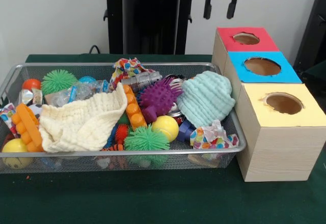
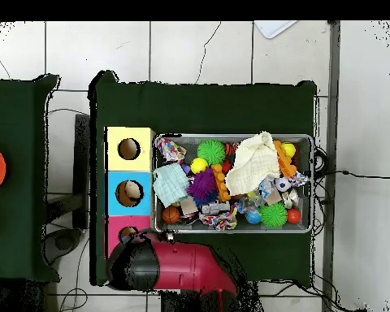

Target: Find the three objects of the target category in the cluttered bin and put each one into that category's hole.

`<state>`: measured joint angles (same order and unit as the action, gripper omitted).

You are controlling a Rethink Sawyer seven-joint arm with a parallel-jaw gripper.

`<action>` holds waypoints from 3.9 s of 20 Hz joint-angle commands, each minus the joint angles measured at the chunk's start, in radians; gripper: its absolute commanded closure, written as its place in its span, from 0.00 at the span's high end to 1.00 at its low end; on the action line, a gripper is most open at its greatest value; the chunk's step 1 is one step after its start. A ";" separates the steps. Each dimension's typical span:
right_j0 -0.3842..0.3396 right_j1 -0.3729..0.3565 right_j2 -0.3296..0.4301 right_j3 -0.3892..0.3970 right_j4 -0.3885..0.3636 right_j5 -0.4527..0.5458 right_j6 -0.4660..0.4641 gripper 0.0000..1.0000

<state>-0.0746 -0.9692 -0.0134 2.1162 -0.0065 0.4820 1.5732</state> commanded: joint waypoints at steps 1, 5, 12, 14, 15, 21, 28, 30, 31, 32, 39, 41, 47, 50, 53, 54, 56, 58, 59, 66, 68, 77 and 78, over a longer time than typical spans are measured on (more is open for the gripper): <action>-0.086 0.111 0.095 -0.107 -0.051 -0.061 0.019 1.00; -0.133 0.128 0.119 -0.137 -0.084 -0.053 -0.030 1.00; -0.246 0.154 0.200 -0.195 -0.140 -0.014 -0.104 1.00; -0.264 0.163 0.218 -0.213 -0.158 -0.007 -0.109 1.00; -0.271 0.166 0.227 -0.220 -0.164 0.000 -0.109 1.00; -0.307 0.198 0.277 -0.305 -0.196 0.059 -0.121 1.00; -0.323 0.222 0.309 -0.401 -0.214 0.145 -0.125 1.00; -0.325 0.228 0.315 -0.416 -0.222 0.148 -0.126 1.00; -0.325 0.231 0.318 -0.424 -0.225 0.154 -0.126 1.00; -0.327 0.232 0.322 -0.428 -0.227 0.160 -0.128 1.00; -0.352 0.235 0.343 -0.428 -0.260 0.175 -0.141 1.00; -0.369 0.233 0.349 -0.438 -0.274 0.200 -0.173 1.00; -0.436 0.226 0.390 -0.466 -0.311 0.250 -0.251 1.00; -0.463 0.226 0.411 -0.474 -0.348 0.268 -0.279 1.00; -0.494 0.227 0.431 -0.477 -0.382 0.279 -0.301 1.00; -0.507 0.227 0.441 -0.474 -0.389 0.280 -0.307 1.00; -0.532 0.226 0.461 -0.473 -0.403 0.287 -0.319 1.00; -0.548 0.233 0.480 -0.477 -0.416 0.294 -0.324 1.00; -0.553 0.240 0.490 -0.481 -0.424 0.296 -0.322 1.00; -0.607 0.269 0.546 -0.478 -0.470 0.271 -0.323 1.00; -0.619 0.282 0.561 -0.486 -0.480 0.271 -0.322 1.00; -0.636 0.323 0.600 -0.509 -0.525 0.278 -0.289 1.00; -0.646 0.313 0.600 -0.487 -0.525 0.279 -0.284 1.00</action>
<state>-0.7008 -0.6979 0.5045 1.6448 -0.4695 0.6578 1.5641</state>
